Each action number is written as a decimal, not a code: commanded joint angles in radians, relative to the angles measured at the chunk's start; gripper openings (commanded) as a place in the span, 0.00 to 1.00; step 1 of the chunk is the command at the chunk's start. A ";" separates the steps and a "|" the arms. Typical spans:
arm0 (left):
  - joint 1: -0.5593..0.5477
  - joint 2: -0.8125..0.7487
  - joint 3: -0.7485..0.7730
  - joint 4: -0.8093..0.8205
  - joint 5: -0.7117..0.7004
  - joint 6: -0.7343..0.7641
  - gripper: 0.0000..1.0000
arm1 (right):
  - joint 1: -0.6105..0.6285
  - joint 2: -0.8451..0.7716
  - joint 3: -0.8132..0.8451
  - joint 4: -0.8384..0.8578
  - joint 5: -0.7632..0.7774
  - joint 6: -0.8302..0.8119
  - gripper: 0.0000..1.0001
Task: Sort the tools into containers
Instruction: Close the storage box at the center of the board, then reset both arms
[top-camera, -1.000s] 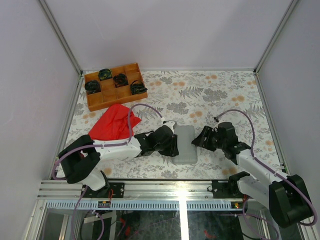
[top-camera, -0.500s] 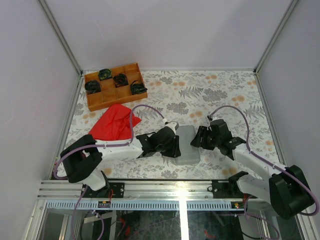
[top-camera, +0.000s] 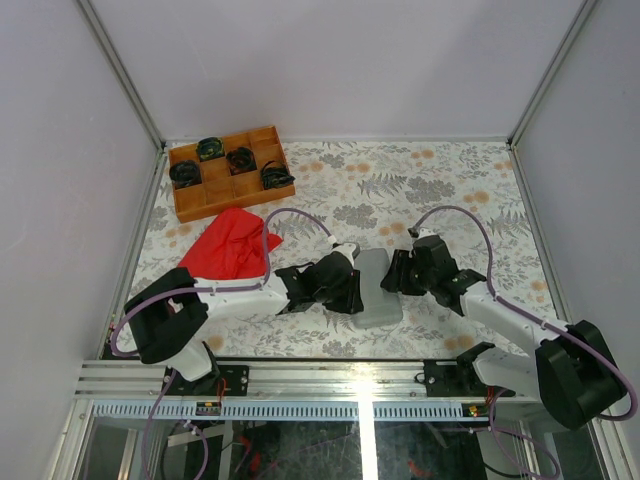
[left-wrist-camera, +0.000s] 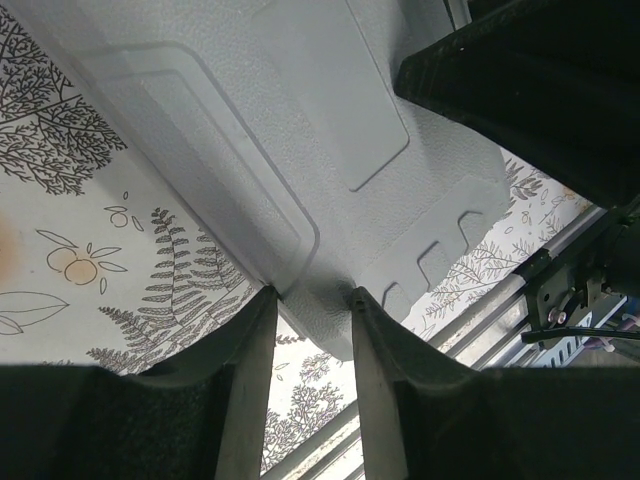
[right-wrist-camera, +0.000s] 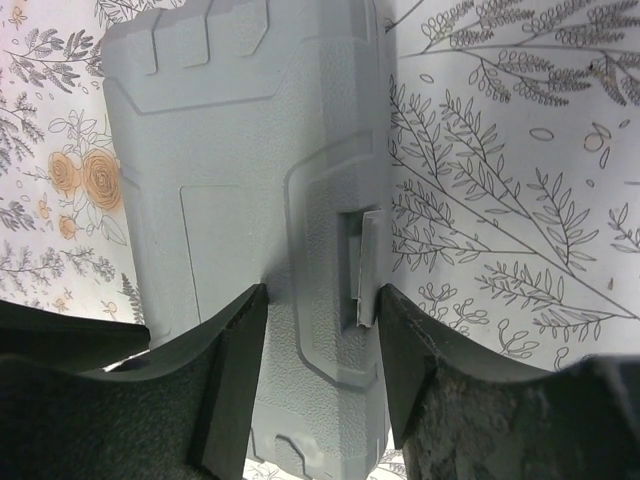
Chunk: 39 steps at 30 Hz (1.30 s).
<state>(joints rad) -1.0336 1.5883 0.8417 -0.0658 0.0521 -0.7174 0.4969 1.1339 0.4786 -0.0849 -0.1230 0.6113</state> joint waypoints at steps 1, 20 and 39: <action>-0.020 0.041 0.025 0.034 0.024 0.022 0.32 | 0.039 0.043 0.038 -0.026 0.059 -0.071 0.54; -0.021 0.037 0.026 0.027 0.020 0.026 0.31 | 0.047 0.093 0.063 -0.013 0.108 -0.200 0.61; -0.023 0.042 0.032 0.036 0.019 0.021 0.30 | 0.109 0.174 0.144 -0.173 0.135 -0.183 0.27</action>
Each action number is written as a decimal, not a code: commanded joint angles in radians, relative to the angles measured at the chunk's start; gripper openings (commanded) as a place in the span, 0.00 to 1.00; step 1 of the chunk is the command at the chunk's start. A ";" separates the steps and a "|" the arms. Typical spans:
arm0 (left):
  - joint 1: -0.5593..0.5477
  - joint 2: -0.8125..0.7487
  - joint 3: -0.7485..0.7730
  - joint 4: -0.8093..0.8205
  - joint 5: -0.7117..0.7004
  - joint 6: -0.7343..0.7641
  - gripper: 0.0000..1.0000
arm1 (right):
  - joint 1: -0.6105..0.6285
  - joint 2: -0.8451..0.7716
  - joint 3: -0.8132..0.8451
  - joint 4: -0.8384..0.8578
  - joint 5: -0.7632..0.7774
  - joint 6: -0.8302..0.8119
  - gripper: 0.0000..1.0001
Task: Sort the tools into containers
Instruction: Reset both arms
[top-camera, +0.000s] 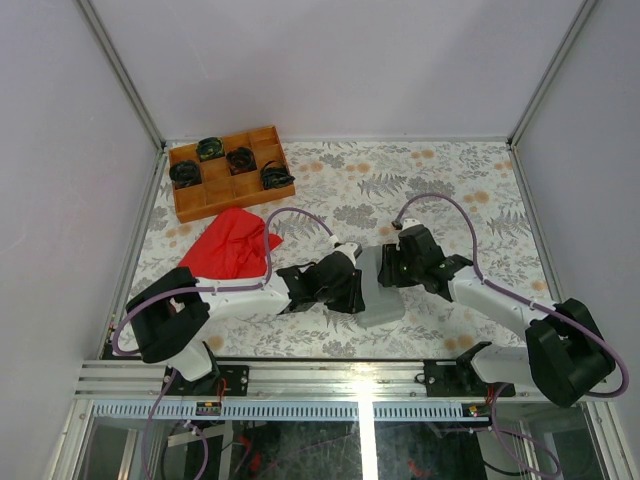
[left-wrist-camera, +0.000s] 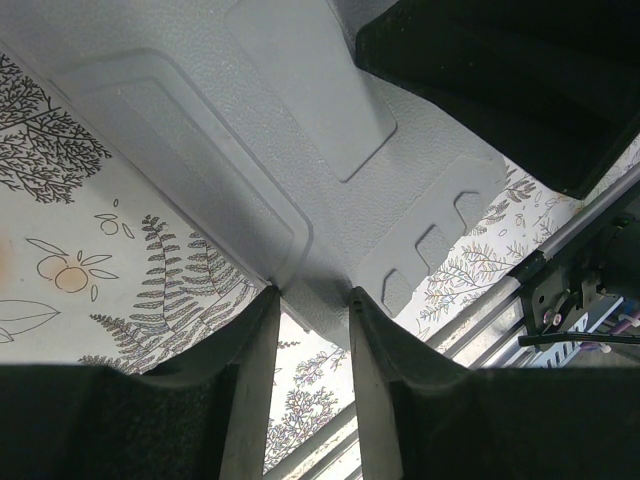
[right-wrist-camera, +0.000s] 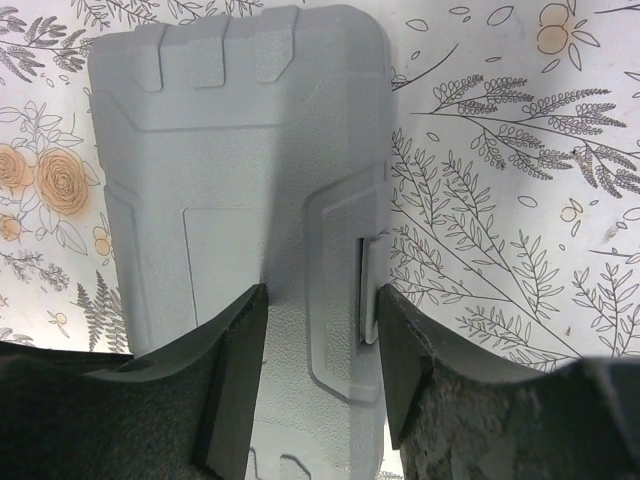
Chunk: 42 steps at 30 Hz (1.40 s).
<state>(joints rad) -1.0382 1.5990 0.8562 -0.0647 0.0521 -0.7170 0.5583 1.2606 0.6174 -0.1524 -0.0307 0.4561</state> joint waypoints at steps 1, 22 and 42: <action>-0.019 0.034 0.019 0.033 0.020 0.021 0.30 | 0.052 0.049 0.007 -0.111 0.050 -0.027 0.24; 0.085 0.007 -0.006 -0.013 -0.036 0.031 0.29 | 0.065 -0.415 -0.076 -0.033 0.172 0.084 0.29; 0.264 0.169 0.214 -0.101 -0.002 0.150 0.29 | 0.065 -0.660 -0.165 -0.309 0.387 0.342 0.43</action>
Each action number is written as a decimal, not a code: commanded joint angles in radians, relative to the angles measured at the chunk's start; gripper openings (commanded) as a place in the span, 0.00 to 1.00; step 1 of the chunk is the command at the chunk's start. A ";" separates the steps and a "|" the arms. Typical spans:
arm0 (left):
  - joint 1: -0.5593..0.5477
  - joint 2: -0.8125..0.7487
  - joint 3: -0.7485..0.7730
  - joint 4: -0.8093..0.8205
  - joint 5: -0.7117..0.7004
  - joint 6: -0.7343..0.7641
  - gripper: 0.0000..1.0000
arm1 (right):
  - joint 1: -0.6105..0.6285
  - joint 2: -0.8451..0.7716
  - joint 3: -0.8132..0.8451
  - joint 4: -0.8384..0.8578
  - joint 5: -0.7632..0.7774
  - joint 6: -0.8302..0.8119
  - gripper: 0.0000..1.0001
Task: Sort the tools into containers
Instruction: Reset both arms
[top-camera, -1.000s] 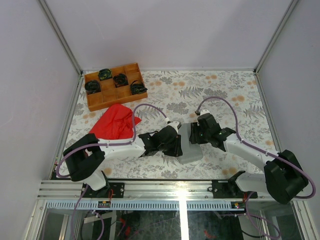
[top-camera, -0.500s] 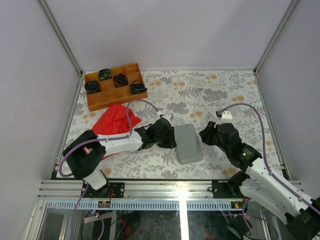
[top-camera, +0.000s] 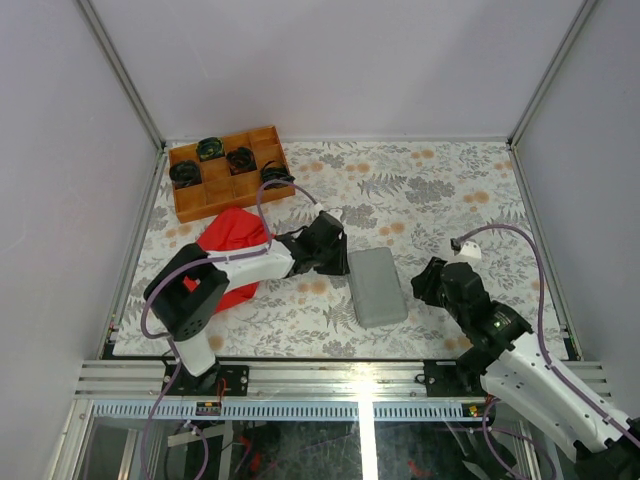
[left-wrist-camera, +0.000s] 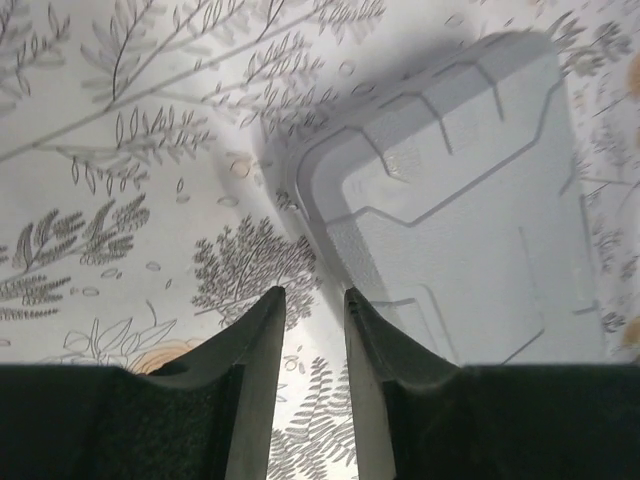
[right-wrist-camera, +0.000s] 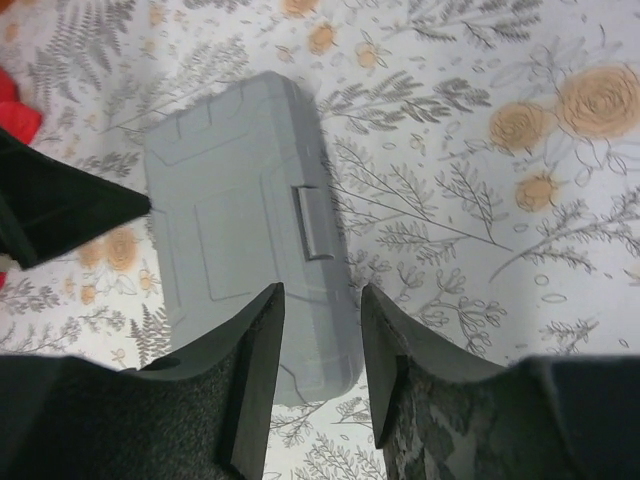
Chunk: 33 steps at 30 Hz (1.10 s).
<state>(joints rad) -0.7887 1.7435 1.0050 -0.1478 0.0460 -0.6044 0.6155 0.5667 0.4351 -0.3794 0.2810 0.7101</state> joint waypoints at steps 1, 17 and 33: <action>0.015 0.034 0.078 -0.023 0.005 0.039 0.30 | 0.007 0.053 0.025 -0.107 0.089 0.102 0.41; 0.016 0.163 0.226 -0.034 0.036 0.041 0.31 | 0.007 0.440 0.025 0.103 -0.227 0.032 0.31; 0.080 -0.388 0.003 -0.216 -0.391 -0.005 0.49 | 0.007 -0.006 0.062 -0.013 0.127 -0.055 0.72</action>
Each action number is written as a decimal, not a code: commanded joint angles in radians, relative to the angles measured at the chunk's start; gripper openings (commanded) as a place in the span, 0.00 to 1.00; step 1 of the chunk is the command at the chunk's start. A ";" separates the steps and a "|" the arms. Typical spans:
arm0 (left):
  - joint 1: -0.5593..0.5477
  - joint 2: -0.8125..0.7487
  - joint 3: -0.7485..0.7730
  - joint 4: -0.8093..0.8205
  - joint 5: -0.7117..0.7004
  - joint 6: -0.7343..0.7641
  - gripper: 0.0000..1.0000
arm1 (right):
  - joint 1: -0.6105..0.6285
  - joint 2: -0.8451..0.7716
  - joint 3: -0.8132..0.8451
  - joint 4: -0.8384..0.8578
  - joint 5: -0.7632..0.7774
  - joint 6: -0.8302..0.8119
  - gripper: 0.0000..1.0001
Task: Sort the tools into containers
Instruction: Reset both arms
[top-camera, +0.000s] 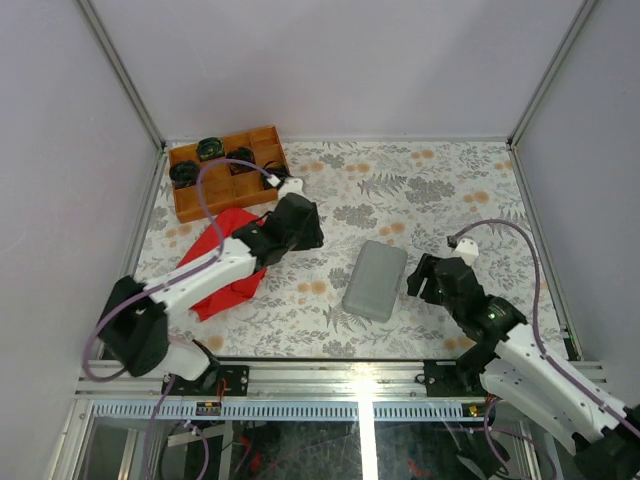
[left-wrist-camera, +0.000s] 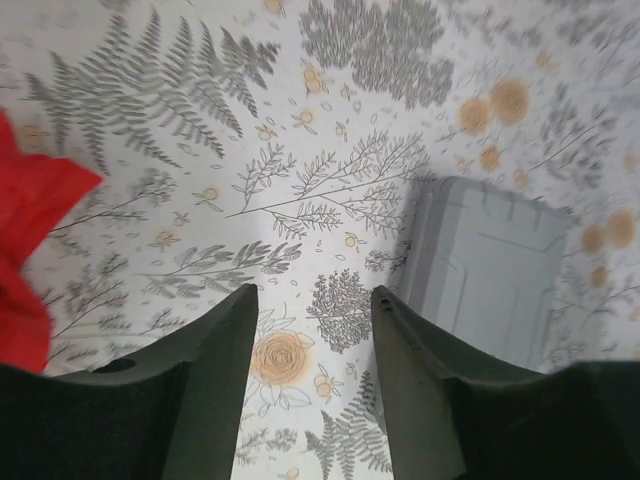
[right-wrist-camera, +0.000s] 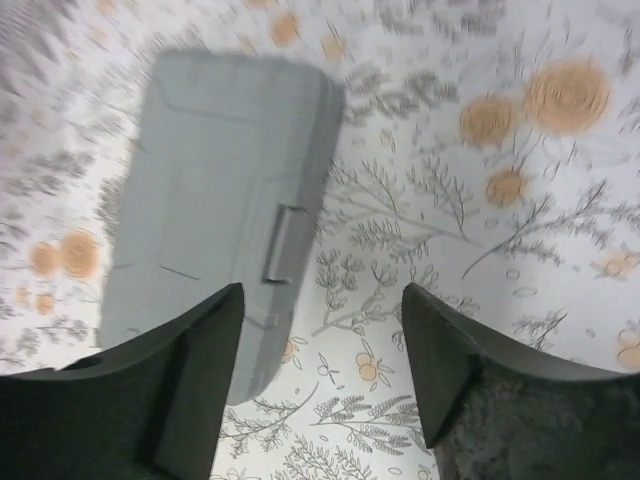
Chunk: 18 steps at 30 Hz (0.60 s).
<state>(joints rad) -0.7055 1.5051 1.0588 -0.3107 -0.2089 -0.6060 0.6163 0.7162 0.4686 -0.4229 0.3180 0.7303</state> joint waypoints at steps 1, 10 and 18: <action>-0.002 -0.190 -0.063 -0.066 -0.159 -0.004 0.52 | 0.006 -0.198 0.023 0.048 0.090 -0.092 0.77; 0.000 -0.527 -0.101 -0.194 -0.223 0.040 0.74 | 0.006 -0.282 0.123 0.057 -0.022 -0.226 0.99; 0.000 -0.815 -0.174 -0.303 -0.320 0.024 1.00 | 0.007 -0.373 0.048 0.191 -0.063 -0.214 0.99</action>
<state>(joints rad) -0.7059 0.7918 0.9340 -0.5320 -0.4355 -0.5747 0.6163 0.3859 0.5476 -0.3470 0.2897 0.5320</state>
